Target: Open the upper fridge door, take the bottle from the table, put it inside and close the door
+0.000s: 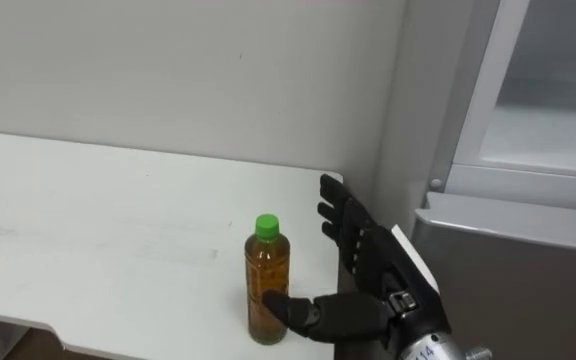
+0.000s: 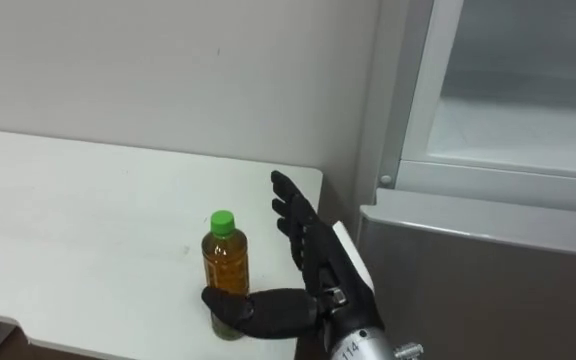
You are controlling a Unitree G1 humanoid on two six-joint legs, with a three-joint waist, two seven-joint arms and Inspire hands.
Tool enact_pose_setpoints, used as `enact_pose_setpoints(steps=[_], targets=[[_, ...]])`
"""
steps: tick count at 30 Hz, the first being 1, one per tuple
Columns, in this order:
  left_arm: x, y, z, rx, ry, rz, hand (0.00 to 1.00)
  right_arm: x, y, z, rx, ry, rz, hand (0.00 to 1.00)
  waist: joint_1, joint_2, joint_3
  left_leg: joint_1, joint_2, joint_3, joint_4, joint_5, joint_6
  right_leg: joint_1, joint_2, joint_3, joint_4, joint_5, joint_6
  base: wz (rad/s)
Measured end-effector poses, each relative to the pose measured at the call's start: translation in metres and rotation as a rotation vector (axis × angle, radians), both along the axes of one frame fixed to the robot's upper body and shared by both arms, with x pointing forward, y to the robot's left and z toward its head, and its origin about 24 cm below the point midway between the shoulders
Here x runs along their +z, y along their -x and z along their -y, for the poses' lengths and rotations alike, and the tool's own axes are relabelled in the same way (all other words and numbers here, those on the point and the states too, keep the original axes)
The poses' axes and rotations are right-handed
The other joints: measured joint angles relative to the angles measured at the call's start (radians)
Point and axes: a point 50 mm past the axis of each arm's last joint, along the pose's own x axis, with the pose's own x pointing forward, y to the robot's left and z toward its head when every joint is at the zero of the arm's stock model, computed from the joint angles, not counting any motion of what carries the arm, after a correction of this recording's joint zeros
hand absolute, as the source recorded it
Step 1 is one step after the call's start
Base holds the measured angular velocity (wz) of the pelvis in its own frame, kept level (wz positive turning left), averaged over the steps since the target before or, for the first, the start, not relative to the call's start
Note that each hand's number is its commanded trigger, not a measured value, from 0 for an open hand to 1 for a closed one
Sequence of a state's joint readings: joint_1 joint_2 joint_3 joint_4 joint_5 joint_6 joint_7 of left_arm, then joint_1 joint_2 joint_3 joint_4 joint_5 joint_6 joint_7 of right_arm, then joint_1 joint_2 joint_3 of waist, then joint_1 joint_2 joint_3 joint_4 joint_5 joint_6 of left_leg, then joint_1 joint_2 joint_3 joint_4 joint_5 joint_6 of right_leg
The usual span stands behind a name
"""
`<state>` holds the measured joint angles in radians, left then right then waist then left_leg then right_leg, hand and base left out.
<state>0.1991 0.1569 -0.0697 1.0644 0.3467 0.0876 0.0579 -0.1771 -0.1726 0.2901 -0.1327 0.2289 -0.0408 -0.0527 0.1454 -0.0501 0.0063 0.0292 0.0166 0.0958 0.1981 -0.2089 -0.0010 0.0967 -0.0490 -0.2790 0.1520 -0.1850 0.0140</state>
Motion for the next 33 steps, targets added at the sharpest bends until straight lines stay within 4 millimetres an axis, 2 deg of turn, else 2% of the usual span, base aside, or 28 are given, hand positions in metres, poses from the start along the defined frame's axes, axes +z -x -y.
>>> enact_pose_setpoints(steps=[6,12,14,18,25,30,33], targets=[[0.002,-0.003,-0.003,0.022,-0.002,0.020,0.00,0.005,-0.011,0.009,-0.046,0.005,0.006,0.00,0.003,-0.002,-0.0004,0.000,-0.004,-0.019,0.000,0.000,0.000,0.005,-0.001,-0.001,-0.002,0.000,0.000,0.06],[0.003,-0.002,-0.004,0.023,-0.003,0.015,0.00,-0.002,-0.020,0.015,-0.087,0.005,-0.047,0.00,0.007,-0.010,0.0039,-0.008,-0.005,-0.038,0.004,0.001,0.001,0.008,-0.002,-0.025,-0.002,0.000,0.000,0.08],[0.003,-0.003,-0.005,0.021,-0.002,0.012,0.00,-0.007,-0.021,0.017,-0.102,0.010,-0.066,0.00,0.006,-0.017,0.0024,-0.014,-0.006,-0.044,0.008,0.001,0.001,0.007,-0.003,-0.029,-0.002,0.000,0.000,0.12],[0.004,-0.002,-0.007,0.024,-0.011,0.004,0.00,-0.015,-0.025,0.021,-0.134,0.024,-0.105,0.00,0.023,-0.026,0.0057,-0.021,-0.008,-0.044,0.008,0.001,0.002,0.007,-0.004,-0.034,0.000,0.000,0.000,0.01],[0.005,-0.003,-0.008,0.026,-0.018,0.006,0.00,-0.013,-0.043,0.022,-0.176,0.099,-0.111,0.00,0.028,-0.025,0.0070,-0.028,-0.012,-0.051,0.010,0.004,0.005,0.004,-0.009,-0.054,0.000,0.000,0.001,0.04],[0.006,-0.005,-0.007,0.026,-0.021,0.018,0.00,-0.011,-0.045,0.021,-0.176,0.100,-0.104,0.00,0.034,-0.025,0.0063,-0.033,-0.015,-0.056,0.014,0.005,0.007,-0.001,-0.011,-0.056,0.000,0.000,0.001,0.03],[0.007,-0.008,-0.007,0.024,-0.023,0.029,0.00,-0.018,-0.046,0.023,-0.185,0.110,-0.132,0.00,0.043,-0.024,0.0059,-0.032,-0.015,-0.058,0.015,0.005,0.007,0.000,-0.011,-0.056,0.000,0.000,0.001,0.00]])
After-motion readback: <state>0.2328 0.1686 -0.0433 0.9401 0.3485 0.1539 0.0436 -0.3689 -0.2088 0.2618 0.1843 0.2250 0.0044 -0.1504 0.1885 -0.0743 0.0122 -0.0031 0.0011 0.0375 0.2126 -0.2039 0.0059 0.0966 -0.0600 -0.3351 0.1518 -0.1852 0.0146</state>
